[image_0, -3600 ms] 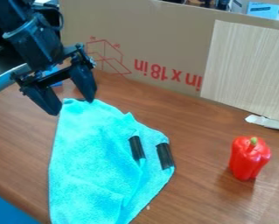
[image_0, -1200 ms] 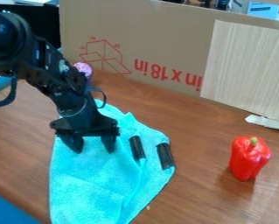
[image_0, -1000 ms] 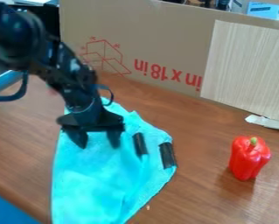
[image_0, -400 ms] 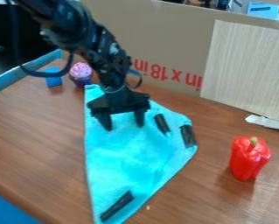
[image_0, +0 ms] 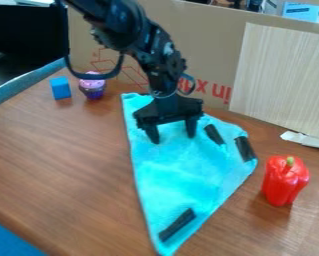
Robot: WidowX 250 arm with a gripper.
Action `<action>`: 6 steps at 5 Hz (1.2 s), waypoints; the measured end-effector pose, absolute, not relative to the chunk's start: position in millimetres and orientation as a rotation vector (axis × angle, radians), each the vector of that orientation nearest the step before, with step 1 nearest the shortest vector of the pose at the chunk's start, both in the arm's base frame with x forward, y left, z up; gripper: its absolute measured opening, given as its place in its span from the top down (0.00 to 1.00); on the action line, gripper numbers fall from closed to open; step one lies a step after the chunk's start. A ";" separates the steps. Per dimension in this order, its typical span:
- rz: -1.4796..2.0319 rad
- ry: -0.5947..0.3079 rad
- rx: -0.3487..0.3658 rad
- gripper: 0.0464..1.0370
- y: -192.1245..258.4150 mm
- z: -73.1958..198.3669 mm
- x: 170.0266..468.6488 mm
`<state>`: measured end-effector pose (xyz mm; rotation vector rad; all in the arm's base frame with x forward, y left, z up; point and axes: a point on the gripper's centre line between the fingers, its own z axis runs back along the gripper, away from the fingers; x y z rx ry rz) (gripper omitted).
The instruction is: Move the cloth from bottom to top
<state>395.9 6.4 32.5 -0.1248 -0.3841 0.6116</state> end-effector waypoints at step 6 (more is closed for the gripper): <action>0.584 -0.337 -0.070 0.04 70.5 26.2 320.1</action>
